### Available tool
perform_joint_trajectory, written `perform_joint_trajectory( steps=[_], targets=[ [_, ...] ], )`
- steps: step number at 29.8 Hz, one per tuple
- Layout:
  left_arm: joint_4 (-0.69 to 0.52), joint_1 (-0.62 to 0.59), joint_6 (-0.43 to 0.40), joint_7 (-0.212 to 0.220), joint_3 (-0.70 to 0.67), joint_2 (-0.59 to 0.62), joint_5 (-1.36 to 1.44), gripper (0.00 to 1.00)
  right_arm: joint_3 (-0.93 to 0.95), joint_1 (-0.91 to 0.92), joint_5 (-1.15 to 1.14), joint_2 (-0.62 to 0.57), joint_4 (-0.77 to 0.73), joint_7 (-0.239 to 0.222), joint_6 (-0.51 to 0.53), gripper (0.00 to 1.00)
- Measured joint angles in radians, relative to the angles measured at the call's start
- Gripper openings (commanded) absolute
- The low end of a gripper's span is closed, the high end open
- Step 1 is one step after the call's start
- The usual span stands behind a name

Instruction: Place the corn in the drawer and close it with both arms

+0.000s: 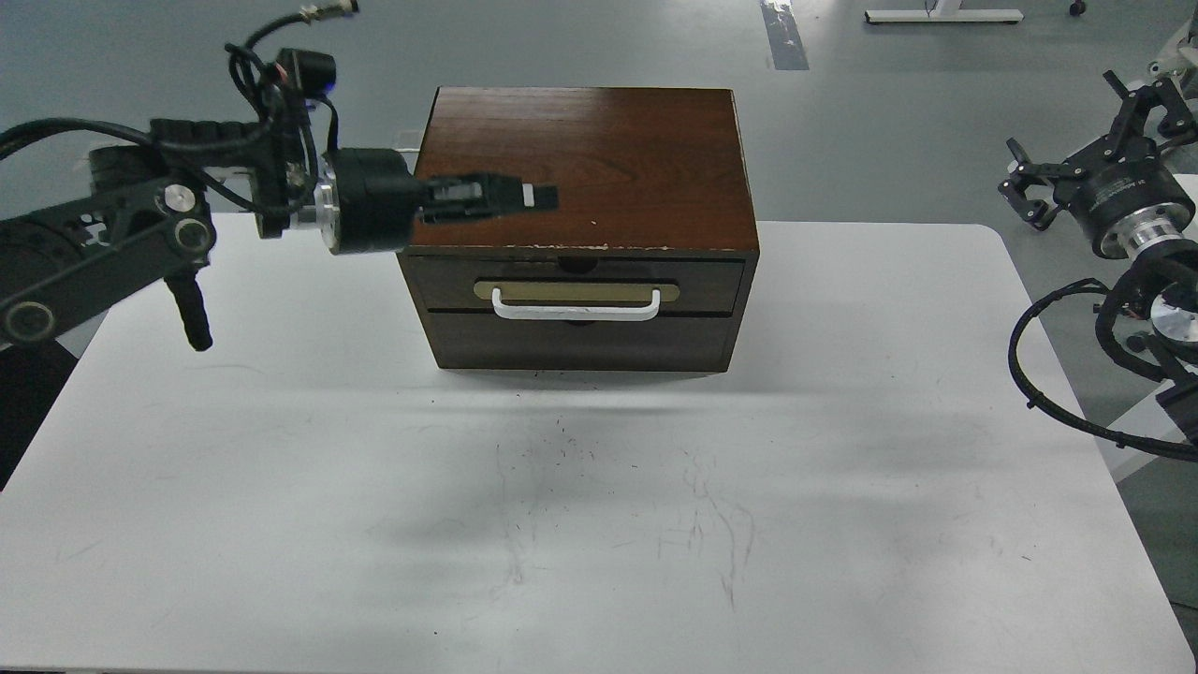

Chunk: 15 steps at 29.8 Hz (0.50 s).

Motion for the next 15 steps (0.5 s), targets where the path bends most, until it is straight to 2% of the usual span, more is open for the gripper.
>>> perform_joint_trajectory(
  steps=[4, 10, 12, 15],
  targets=[
    [0.102, 0.008, 0.0, 0.0, -0.037, 0.037, -0.401, 0.99, -0.003, 0.0, 0.0, 0.003, 0.001, 0.002, 0.0, 1.0],
    [0.343, 0.014, 0.0, 0.003, -0.045, 0.005, -0.749, 0.99, 0.01, 0.008, 0.001, 0.009, -0.003, 0.003, 0.0, 1.0],
    [0.436, 0.026, 0.0, 0.002, -0.045, -0.025, -0.828, 0.98, 0.038, 0.015, 0.003, 0.012, -0.017, 0.016, 0.0, 1.0],
    [0.588, 0.048, 0.0, -0.009, -0.047, -0.085, -0.936, 0.98, 0.066, 0.022, 0.005, 0.023, -0.036, 0.061, 0.0, 1.0]
  ],
)
